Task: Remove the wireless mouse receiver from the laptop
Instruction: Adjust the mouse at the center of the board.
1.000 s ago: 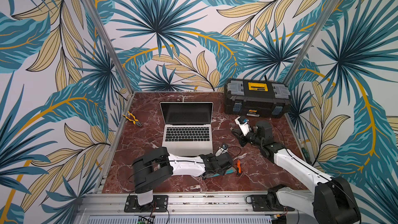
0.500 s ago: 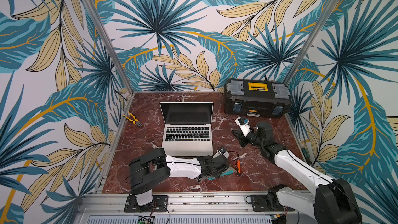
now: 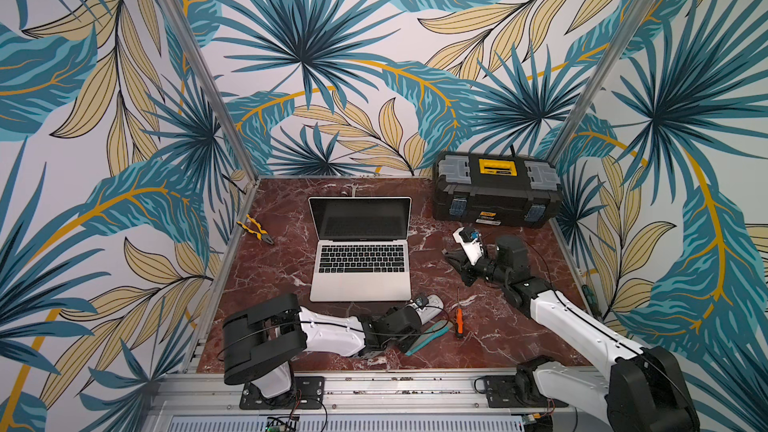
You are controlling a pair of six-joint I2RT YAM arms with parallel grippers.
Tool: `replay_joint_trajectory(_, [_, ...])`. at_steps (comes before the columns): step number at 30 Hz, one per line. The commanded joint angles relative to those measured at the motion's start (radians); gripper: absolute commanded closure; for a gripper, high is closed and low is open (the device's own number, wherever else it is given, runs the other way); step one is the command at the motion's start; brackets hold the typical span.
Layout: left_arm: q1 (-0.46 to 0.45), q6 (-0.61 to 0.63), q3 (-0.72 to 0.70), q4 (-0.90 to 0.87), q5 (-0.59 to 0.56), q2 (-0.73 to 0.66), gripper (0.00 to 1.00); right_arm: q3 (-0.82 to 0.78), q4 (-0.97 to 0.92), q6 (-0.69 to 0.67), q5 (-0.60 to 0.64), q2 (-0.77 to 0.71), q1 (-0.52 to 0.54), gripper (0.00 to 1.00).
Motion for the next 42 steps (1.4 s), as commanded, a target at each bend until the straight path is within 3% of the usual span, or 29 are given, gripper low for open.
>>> replay_joint_trajectory(1, [0.002,0.05,-0.097,0.282,-0.012,-0.03,0.43,-0.02,0.023,0.017,-0.027,-0.002,-0.003,0.99])
replay_joint_trajectory(7, [0.002,0.119,-0.313,0.863,-0.017,0.068,0.41,-0.022,0.023,0.02,-0.031,-0.003,-0.002,0.99])
replay_joint_trajectory(14, [0.0,0.213,-0.377,1.249,0.046,0.277,0.33,-0.024,0.025,0.021,-0.034,0.004,-0.002,0.98])
replay_joint_trajectory(20, [0.021,0.267,-0.363,1.225,0.033,0.294,0.32,-0.022,0.019,0.021,-0.038,0.001,-0.003,0.98])
replay_joint_trajectory(25, [0.07,0.264,-0.365,1.245,0.079,0.31,0.3,-0.023,0.025,0.021,-0.042,0.012,-0.003,0.97])
replay_joint_trajectory(35, [0.078,0.347,-0.322,1.254,0.197,0.371,0.28,-0.021,0.023,0.023,-0.043,0.021,-0.003,0.96])
replay_joint_trajectory(42, [0.096,0.354,-0.298,1.253,0.183,0.402,0.27,-0.025,0.025,0.027,-0.046,0.026,-0.003,0.96])
